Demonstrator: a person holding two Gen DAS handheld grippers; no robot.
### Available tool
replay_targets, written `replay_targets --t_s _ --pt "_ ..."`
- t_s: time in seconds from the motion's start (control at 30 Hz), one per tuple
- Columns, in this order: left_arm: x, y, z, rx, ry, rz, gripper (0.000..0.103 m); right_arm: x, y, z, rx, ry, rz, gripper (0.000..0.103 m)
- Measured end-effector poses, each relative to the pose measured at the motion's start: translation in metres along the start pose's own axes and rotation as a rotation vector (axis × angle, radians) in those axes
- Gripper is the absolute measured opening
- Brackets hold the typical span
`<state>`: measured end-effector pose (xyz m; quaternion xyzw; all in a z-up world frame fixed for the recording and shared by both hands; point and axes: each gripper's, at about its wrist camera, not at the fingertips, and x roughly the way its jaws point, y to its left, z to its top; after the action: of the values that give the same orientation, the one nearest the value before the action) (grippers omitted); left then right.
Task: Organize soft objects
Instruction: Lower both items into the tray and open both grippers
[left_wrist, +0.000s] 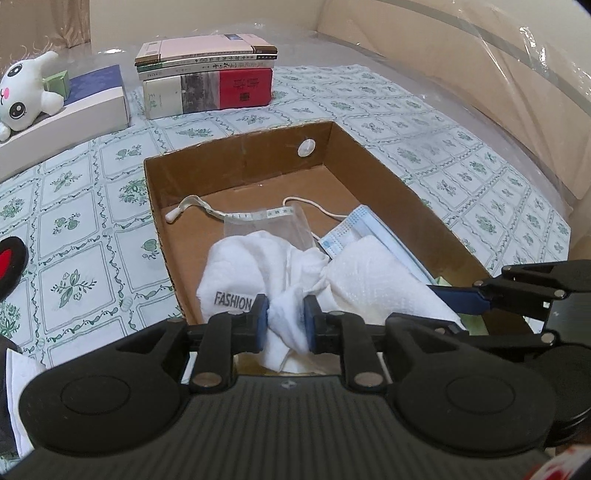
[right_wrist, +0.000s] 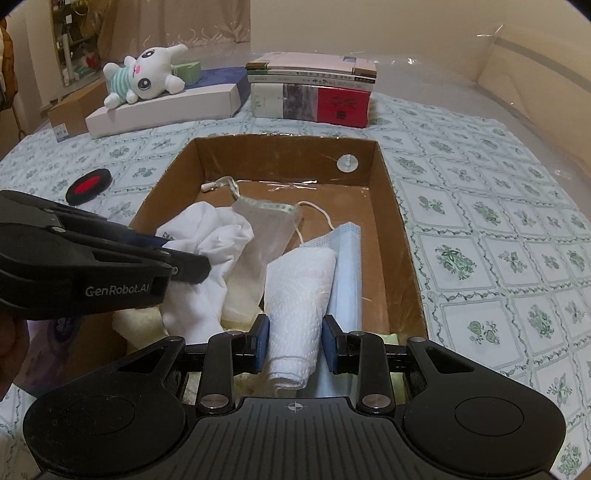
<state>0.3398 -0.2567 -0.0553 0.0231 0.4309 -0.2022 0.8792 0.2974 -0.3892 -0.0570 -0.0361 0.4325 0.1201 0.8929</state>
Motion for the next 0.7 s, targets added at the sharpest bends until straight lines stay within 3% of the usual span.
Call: replay_targets --t_s 0.17,0.3,0.53,0.7 --pt "-0.006 0.003 0.001 -0.002 -0.015 0.0 0.032 -0.002 0.002 -0.001 -0.01 -0.011 -0.009 0.031" --pt "-0.019 0.007 0.003 -0.014 -0.04 -0.004 0.045 -0.007 0.003 -0.001 -0.022 -0.02 -0.025 0.059" --pt "-0.058 0.011 -0.001 -0.026 -0.097 -0.004 0.05 -0.045 0.003 -0.006 0.041 -0.098 -0.016 0.062" --pt "-0.091 0.015 -0.017 -0.057 -0.128 -0.005 0.051 -0.084 0.0 -0.019 0.186 -0.161 0.001 0.063"
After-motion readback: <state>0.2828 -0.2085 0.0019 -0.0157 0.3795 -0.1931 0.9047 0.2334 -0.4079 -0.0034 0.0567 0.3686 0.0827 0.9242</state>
